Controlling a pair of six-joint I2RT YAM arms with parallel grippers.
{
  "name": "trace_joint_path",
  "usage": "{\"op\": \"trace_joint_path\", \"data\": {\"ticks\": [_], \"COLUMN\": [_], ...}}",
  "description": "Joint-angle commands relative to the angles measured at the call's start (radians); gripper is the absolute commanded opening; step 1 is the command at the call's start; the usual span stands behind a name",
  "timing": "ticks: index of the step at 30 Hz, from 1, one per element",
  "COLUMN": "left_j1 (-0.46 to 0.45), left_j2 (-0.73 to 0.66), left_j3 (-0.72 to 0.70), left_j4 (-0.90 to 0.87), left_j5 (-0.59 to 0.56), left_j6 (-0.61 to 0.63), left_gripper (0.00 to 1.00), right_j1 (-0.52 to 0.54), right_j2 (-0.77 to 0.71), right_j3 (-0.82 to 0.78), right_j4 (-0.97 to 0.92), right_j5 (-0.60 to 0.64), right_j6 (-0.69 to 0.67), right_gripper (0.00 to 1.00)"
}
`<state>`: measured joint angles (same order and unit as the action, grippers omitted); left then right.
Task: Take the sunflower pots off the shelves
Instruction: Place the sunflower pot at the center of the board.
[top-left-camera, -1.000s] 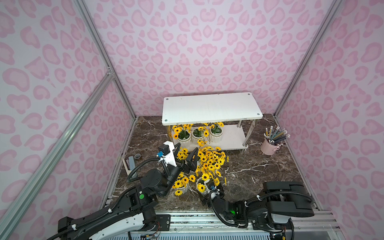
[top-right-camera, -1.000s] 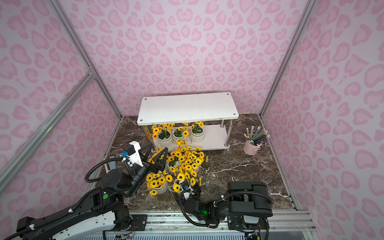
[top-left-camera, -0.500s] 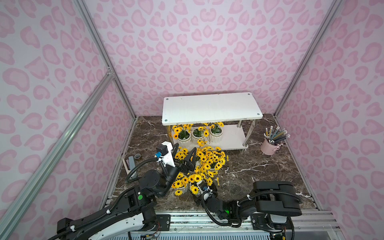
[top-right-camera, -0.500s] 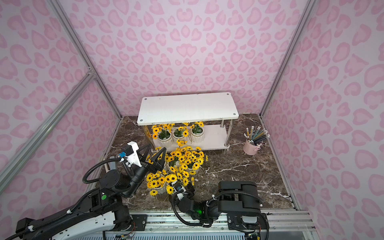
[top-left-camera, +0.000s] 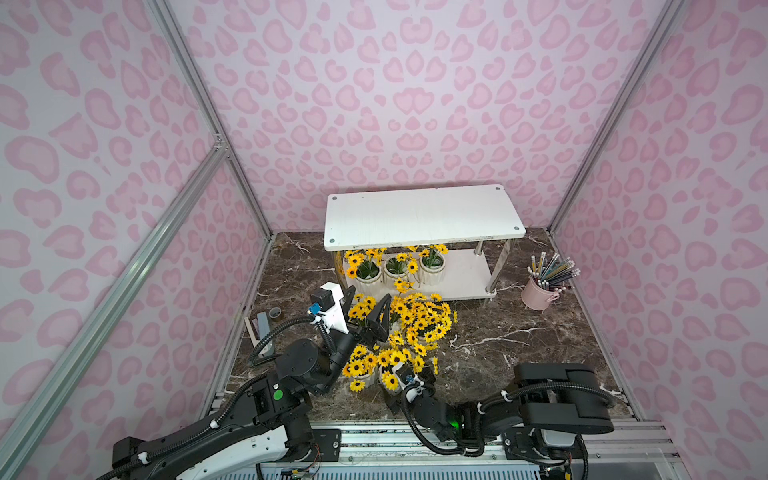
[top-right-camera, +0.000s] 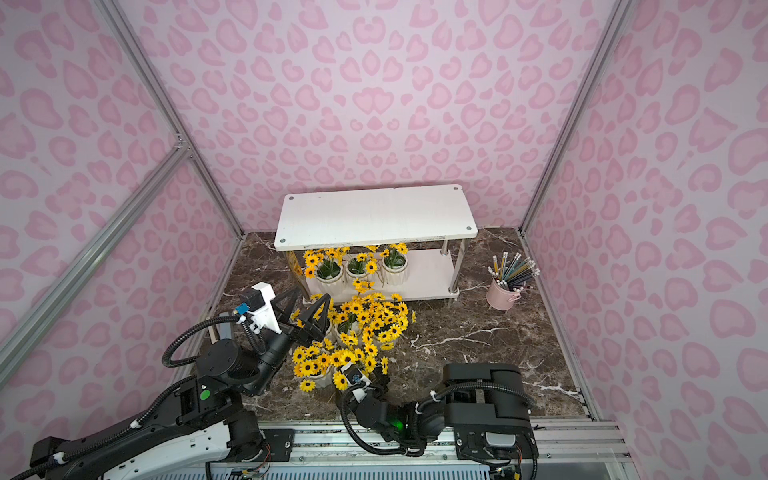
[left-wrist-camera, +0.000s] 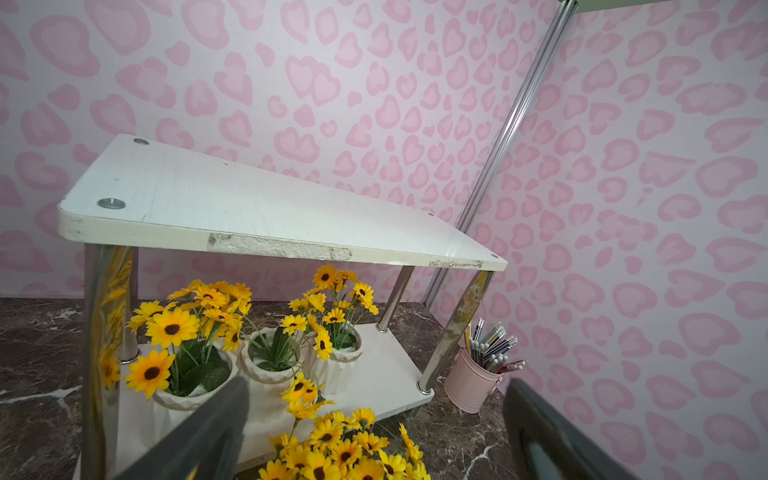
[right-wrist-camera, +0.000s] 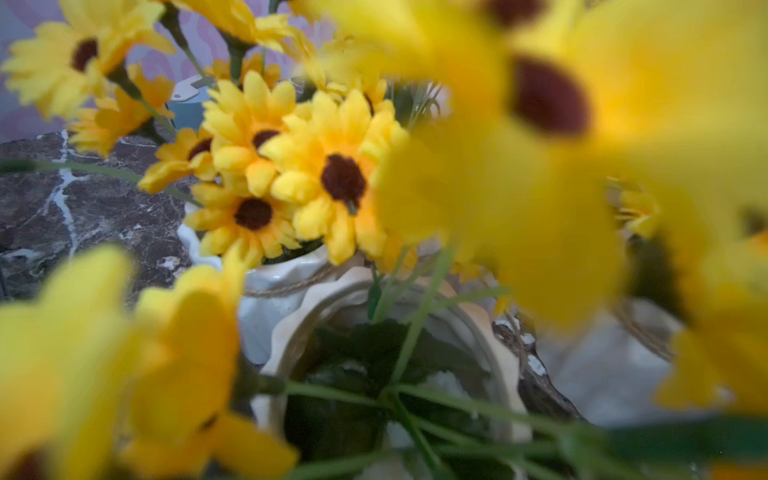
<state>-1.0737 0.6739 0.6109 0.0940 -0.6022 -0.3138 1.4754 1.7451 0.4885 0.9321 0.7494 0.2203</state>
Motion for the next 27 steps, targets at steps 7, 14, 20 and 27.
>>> {"op": "trace_joint_path", "data": {"ticks": [7, 14, 20, 27], "left_j1": [0.001, 0.0, 0.001, 0.0], "left_j2": [0.009, -0.011, -0.025, -0.021], "left_j3": [0.03, 0.035, 0.039, 0.037], "left_j4": [0.001, -0.006, -0.032, -0.028], "left_j5": [0.004, 0.007, 0.024, 0.053], "left_j6": [0.025, 0.025, -0.002, -0.017], "left_gripper": [0.97, 0.97, 0.97, 0.97], "right_j1": [0.017, 0.09, 0.105, -0.329], "right_j2": [-0.145, -0.379, -0.687, -1.03], "right_j3": [-0.006, -0.001, 0.045, 0.0], "right_j4": [-0.253, -0.553, -0.83, -0.72], "right_j5": [0.015, 0.114, 0.245, -0.013], "right_j6": [0.048, 0.108, 0.116, -0.045], "right_gripper": [0.99, 0.99, 0.99, 0.89]}}
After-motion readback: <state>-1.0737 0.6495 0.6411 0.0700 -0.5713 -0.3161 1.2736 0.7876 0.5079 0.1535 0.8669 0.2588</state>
